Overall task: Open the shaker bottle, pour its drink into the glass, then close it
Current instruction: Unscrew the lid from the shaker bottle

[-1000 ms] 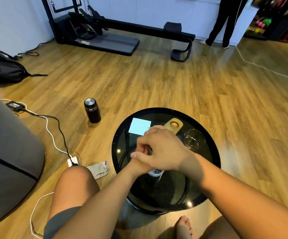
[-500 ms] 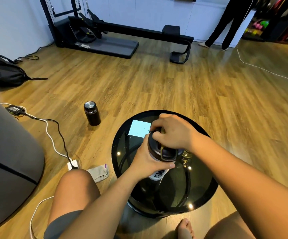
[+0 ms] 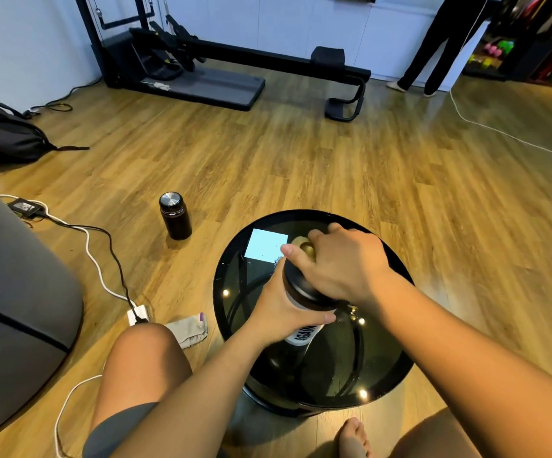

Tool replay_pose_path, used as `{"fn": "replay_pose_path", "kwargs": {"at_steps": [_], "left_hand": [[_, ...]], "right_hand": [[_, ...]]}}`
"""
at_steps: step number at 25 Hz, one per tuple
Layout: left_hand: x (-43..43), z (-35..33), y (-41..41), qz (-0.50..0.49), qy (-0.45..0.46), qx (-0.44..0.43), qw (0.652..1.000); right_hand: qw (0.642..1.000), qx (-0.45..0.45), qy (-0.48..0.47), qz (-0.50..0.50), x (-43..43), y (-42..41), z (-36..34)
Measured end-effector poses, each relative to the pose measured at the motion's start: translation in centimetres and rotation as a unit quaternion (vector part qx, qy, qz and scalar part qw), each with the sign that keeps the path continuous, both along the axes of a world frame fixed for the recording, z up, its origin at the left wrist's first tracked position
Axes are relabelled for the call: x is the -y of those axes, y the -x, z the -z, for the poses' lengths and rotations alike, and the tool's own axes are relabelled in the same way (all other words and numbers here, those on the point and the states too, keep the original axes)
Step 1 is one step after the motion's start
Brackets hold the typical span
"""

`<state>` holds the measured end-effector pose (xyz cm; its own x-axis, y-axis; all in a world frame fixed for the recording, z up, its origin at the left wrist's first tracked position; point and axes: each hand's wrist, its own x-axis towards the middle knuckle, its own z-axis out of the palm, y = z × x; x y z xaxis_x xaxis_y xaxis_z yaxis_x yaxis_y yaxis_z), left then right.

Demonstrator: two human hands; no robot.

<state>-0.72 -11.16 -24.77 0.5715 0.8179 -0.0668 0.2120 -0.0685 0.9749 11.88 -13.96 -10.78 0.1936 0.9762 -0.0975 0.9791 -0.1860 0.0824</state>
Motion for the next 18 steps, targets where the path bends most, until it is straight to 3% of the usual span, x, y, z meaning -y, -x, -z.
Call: {"fn": "replay_pose_path", "kwargs": {"at_steps": [5, 7, 9, 12, 18], "left_hand": [[0.4, -0.4, -0.2, 0.036, -0.007, -0.005, 0.999], [0.3, -0.5, -0.2, 0.037, 0.001, 0.0, 0.999], [0.2, -0.4, -0.2, 0.012, 0.007, 0.006, 1.0], [0.2, -0.4, -0.2, 0.0, 0.006, -0.002, 1.0], [0.4, 0.1, 0.1, 0.034, -0.015, -0.061, 0.997]], "right_hand": [[0.965, -0.173, 0.002, -0.195, 0.4, 1.5, 0.3], [0.95, -0.234, -0.015, -0.207, 0.4, 1.6, 0.3], [0.966, -0.215, -0.061, -0.127, 0.1, 0.6, -0.3], [0.995, -0.097, -0.003, 0.0, -0.2, -0.8, -0.6], [0.956, -0.195, 0.008, -0.218, 0.8, 2.8, 0.0]]}}
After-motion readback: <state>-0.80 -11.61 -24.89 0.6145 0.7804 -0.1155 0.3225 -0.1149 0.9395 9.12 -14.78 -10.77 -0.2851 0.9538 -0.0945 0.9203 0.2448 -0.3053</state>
